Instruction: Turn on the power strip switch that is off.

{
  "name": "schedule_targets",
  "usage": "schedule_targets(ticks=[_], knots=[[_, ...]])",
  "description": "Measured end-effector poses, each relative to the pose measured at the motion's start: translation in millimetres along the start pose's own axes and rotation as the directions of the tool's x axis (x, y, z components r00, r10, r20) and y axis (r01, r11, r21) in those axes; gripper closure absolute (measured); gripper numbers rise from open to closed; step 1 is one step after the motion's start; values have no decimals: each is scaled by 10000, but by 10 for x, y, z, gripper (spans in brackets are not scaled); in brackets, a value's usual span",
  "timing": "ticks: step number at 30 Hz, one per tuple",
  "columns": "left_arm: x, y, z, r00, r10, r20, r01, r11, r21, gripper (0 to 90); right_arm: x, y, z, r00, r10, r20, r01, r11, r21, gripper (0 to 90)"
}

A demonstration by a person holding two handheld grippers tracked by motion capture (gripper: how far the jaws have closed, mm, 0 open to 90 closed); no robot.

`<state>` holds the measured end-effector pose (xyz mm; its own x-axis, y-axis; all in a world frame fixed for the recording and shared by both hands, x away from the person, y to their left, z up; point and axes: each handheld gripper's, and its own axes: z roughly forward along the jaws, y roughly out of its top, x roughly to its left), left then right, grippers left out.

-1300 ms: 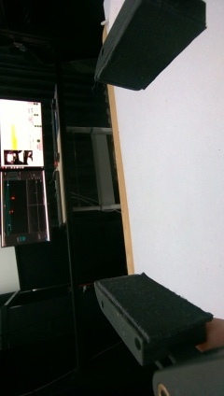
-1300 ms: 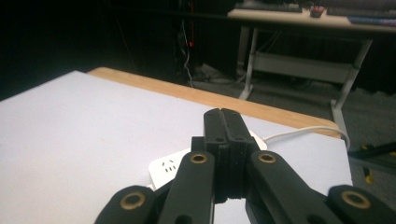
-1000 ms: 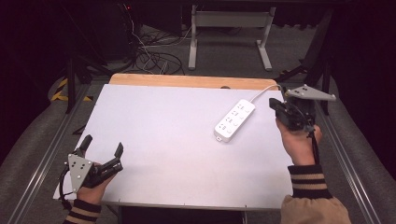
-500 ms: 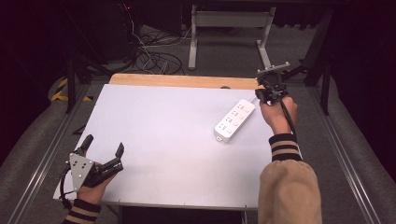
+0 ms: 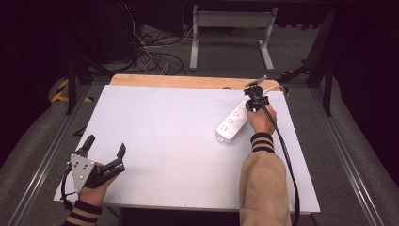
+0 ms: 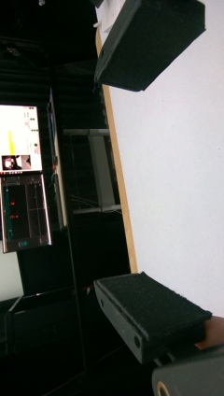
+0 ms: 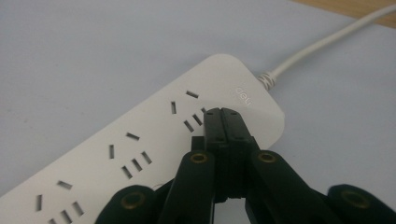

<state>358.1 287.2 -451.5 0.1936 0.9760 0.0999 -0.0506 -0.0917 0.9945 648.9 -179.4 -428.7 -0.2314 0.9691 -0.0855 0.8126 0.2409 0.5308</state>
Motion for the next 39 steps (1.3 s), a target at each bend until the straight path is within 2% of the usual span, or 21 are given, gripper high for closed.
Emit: schedule_targets(ticks=[6, 10, 12, 13, 15, 17, 20, 22, 24, 25, 28, 30, 34, 36, 38, 39], knots=[[-11, 0, 11, 9999, 114, -64, -114, 9999, 33, 51, -24, -12, 25, 9994, -147, 302, 147, 9999, -1, 900], [-23, 1, 6, 9998, 169, -42, -169, 9999, 32, 51, 2, -46, 23, 9988, -362, 325, 368, 9991, -202, 900], [-18, 6, 5, 9999, 137, -82, -137, 9999, 11, 51, 34, -69, 29, 9996, -273, 91, 276, 9988, -407, 900], [-16, 7, 3, 9999, 88, -106, -88, 10000, -17, 51, 62, -77, 37, 9996, -219, -172, 210, 9986, -495, 900], [-11, 10, -1, 9999, 88, -106, -88, 10000, -2, 51, 120, -75, 47, 9987, -379, 329, 397, 9976, -568, 900], [6, 20, -16, 9999, 70, -141, -71, 10000, -70, 51, 118, -73, 43, 9987, -419, 297, 434, 9977, -521, 900], [29, 20, -21, 9998, -55, -206, 53, 9999, -98, 51, 67, -93, 40, 9999, -154, -49, 150, 9975, -696, 900], [42, 18, -18, 9996, -121, -236, 119, 9999, -71, 51, 60, -104, 38, 9995, -158, 262, 180, 9962, -855, 900], [43, 20, -16, 9996, -127, -252, 125, 9999, -64, 51, 46, -107, 26, 9996, -67, 268, 88, 9968, -794, 900], [38, 21, -15, 9996, -122, -273, 121, 9999, -68, 51, 44, -111, 17, 9991, -119, 416, 148, 9974, -711, 900], [23, 26, -9, 9997, -52, -241, 50, 10000, -72, 51, 9, -139, 1, 9996, 30, 263, -13, 9980, -633, 900], [15, 30, -11, 9997, -31, -233, 30, 10000, -66, 51, -3, -159, 3, 9989, 61, 460, -32, 9981, -623, 900], [15, 35, -7, 9997, -70, -239, 68, 9999, -121, 51, -22, -193, 9, 9995, 146, 265, -123, 9965, -829, 900], [18, 31, 2, 9997, -118, -225, 116, 9999, -79, 51, 7, -195, 16, 9997, 181, -187, -199, 9950, -982, 900], [18, 30, 3, 9997, -147, -191, 146, 9999, -46, 51, 79, -175, 32, 9996, -21, 290, 51, 9947, -1023, 900], [19, 32, 2, 9997, -129, -199, 127, 9999, -69, 51, 90, -167, 36, 9994, -1, 360, 38, 9950, -1003, 900]])
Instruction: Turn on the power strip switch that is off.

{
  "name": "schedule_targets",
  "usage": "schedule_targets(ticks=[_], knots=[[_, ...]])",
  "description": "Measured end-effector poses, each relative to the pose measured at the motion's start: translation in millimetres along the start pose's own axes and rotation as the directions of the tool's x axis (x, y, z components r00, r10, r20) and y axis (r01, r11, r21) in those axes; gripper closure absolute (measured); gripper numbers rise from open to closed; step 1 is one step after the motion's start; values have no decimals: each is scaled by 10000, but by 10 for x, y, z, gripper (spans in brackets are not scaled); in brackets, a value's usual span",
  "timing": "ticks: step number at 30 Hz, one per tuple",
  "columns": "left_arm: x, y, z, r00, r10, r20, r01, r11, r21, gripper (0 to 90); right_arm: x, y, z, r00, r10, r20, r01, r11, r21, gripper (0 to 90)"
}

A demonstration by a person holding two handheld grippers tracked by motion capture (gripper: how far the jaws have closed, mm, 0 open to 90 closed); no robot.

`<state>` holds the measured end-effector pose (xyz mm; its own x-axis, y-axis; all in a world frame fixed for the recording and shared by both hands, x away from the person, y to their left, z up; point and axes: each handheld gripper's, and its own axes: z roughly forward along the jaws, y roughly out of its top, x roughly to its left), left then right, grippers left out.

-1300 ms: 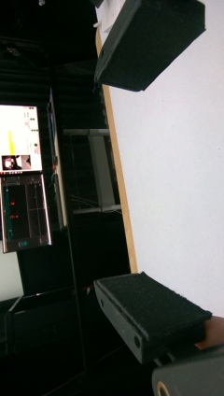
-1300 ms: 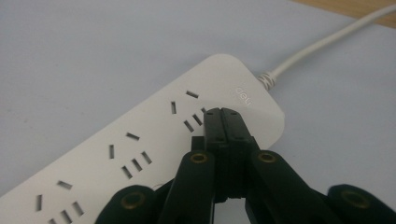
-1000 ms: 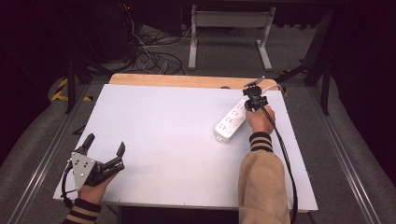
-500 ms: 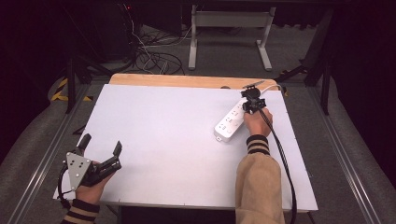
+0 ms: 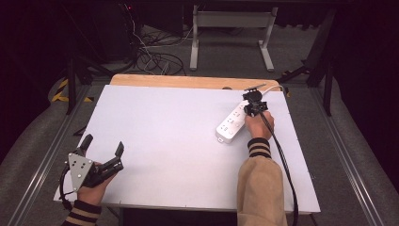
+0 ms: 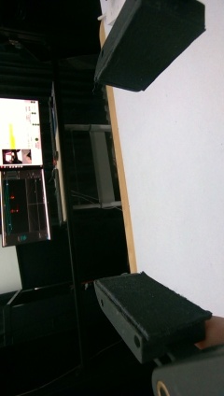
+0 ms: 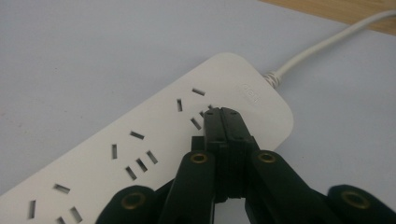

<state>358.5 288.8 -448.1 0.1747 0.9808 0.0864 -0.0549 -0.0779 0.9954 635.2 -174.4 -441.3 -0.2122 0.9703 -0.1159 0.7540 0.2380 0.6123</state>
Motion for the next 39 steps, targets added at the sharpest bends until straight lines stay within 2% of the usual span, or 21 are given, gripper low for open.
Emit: schedule_targets(ticks=[5, 9, 11, 13, 14, 17, 20, 22, 24, 25, 26, 27, 29, 31, 35, 39], knots=[[24, -4, -18, 10000, -24, -47, 24, 10000, -10, 51, -53, -6, -2, 9988, 354, -347, -355, 9994, -15, 900], [35, -2, -31, 9999, -100, -129, 100, 9999, -7, 51, -58, -6, -3, 9986, 422, -334, -426, 9990, -112, 900], [30, -4, -36, 9999, -55, -144, 55, 10000, 4, 51, -68, -12, -12, 9992, 405, -14, -406, 9989, -220, 900], [25, -11, -35, 9999, -26, -127, 27, 10000, 55, 51, -108, -27, -17, 9984, 528, -181, -532, 9983, -242, 900], [24, -13, -33, 9999, 13, -121, -11, 10000, 83, 51, -113, -33, -17, 9990, 446, -88, -448, 9989, -169, 900], [22, -7, -34, 9999, -37, -137, 37, 10000, 49, 51, -129, -29, -18, 9974, 635, -347, -634, 9980, 31, 900], [22, -1, -36, 9999, -29, -114, 29, 10000, -9, 51, -94, -44, 5, 9954, 714, -643, -730, 9971, -235, 900], [23, -1, -35, 9999, -66, -78, 67, 10000, 22, 51, -63, -44, 9, 9960, 802, -393, -814, 9962, -303, 900], [29, 1, -41, 10000, -38, -69, 38, 10000, -10, 51, -69, -37, 3, 9971, 633, -420, -642, 9977, -212, 900], [31, 2, -45, 9999, -70, -88, 70, 10000, -17, 51, -85, -49, 0, 9962, 721, -498, -734, 9970, -247, 900], [38, 1, -45, 9999, -67, -98, 66, 10000, -15, 51, -100, -56, -4, 9974, 700, -146, -704, 9970, -309, 900], [43, -1, -45, 9999, -77, -101, 77, 10000, 8, 51, -120, -58, -9, 9978, 587, 294, -583, 9982, -147, 900], [46, 1, -42, 9999, -73, -131, 73, 10000, -7, 51, -187, -91, -26, 9961, 855, -226, -860, 9961, -188, 900], [40, -1, -28, 9998, -158, -147, 158, 9999, 5, 51, -187, -124, -27, 9959, 869, -250, -879, 9952, -420, 900], [4, -5, -9, 10000, -69, -52, 69, 10000, 62, 51, -155, -113, -34, 9998, 180, -81, -183, 9993, -320, 900], [-8, -17, 12, 10000, 1, 22, -1, 9999, 107, 51, -183, -140, -26, 9996, 187, -204, -199, 9980, -601, 900]])
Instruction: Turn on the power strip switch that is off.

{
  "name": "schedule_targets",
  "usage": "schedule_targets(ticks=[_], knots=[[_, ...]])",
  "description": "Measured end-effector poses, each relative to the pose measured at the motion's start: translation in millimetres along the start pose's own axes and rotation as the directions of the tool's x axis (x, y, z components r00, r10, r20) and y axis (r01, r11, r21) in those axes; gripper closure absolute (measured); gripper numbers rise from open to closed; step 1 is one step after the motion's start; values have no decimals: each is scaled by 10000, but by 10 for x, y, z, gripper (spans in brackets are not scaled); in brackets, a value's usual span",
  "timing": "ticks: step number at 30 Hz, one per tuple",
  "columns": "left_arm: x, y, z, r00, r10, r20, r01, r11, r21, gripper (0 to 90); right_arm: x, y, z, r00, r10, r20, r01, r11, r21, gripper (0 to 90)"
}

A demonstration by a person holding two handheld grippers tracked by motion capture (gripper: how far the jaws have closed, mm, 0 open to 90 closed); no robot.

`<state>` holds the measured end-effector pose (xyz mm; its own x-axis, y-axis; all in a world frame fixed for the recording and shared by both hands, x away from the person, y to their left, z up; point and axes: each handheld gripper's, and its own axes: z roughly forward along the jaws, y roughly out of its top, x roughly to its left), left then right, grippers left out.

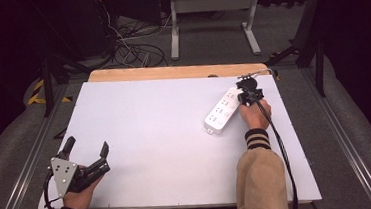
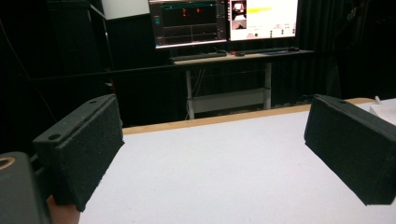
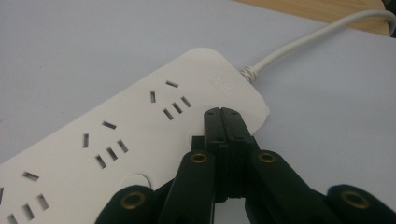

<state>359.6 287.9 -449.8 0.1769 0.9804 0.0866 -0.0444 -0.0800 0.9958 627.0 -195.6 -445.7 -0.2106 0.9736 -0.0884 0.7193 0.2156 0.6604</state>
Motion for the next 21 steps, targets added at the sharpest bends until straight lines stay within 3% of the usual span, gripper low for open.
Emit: schedule_targets(ticks=[3, 6, 9, 13, 16, 18, 21], knots=[[21, 1, -1, 10000, -75, -40, 75, 10000, 0, 51, -9, -26, -9, 9997, 131, -228, -142, 9987, -492, 900], [31, 2, -8, 9999, -106, -81, 106, 9999, -9, 51, 11, -20, -1, 9995, 84, -298, -98, 9989, -466, 900], [23, 13, -22, 9999, -95, -97, 95, 9999, -52, 51, -11, -25, 2, 9997, 225, -42, -226, 9996, -183, 900], [24, 12, -31, 9999, -62, -89, 61, 10000, -68, 51, -14, -47, 1, 9998, 169, -84, -172, 9993, -338, 900], [40, 3, -25, 9998, -146, -139, 146, 9999, -27, 51, -2, -63, -15, 9990, 240, -383, -273, 9957, -880, 900], [40, 2, -21, 9998, -130, -144, 130, 9999, -10, 51, 41, -49, 1, 9995, -50, -307, 27, 9974, -725, 900], [26, 8, -23, 9999, -102, -118, 101, 9999, -30, 51, 7, -48, 5, 9990, 384, -226, -395, 9978, -530, 900]])
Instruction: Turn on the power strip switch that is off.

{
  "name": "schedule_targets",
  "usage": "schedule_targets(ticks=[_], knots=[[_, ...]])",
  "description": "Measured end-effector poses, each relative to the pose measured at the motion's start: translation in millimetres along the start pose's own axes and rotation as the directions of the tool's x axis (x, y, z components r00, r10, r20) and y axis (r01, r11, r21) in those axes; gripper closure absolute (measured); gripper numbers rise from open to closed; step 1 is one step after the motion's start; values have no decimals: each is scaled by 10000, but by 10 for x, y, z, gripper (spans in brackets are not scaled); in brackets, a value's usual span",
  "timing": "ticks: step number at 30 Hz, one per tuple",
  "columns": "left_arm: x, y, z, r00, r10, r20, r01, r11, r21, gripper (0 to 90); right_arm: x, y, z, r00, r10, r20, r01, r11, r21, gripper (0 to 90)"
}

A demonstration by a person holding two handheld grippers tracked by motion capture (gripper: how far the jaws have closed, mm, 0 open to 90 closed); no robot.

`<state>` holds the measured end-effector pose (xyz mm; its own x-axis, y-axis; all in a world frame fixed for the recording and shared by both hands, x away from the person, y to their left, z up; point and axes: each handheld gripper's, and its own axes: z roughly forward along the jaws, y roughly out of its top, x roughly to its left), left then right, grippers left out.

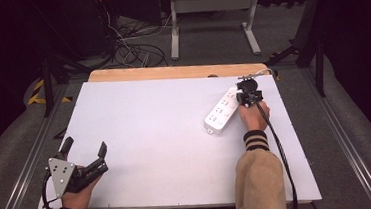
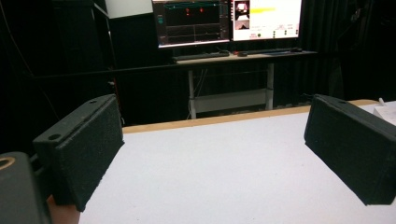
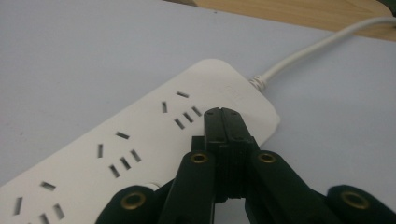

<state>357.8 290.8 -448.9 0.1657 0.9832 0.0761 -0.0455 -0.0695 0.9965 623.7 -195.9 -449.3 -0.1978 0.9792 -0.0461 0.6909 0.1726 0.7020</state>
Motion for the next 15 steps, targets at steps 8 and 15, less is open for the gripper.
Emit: schedule_targets(ticks=[8, 15], knots=[[2, -2, 2, 10000, -36, 5, 36, 10000, -21, 51, -37, -19, -21, 9999, -108, -54, 107, 9999, -120, 900], [-8, -7, 14, 10000, 30, 49, -30, 10000, 30, 51, -47, -19, -7, 9992, -129, -387, 122, 9997, -201, 900]])
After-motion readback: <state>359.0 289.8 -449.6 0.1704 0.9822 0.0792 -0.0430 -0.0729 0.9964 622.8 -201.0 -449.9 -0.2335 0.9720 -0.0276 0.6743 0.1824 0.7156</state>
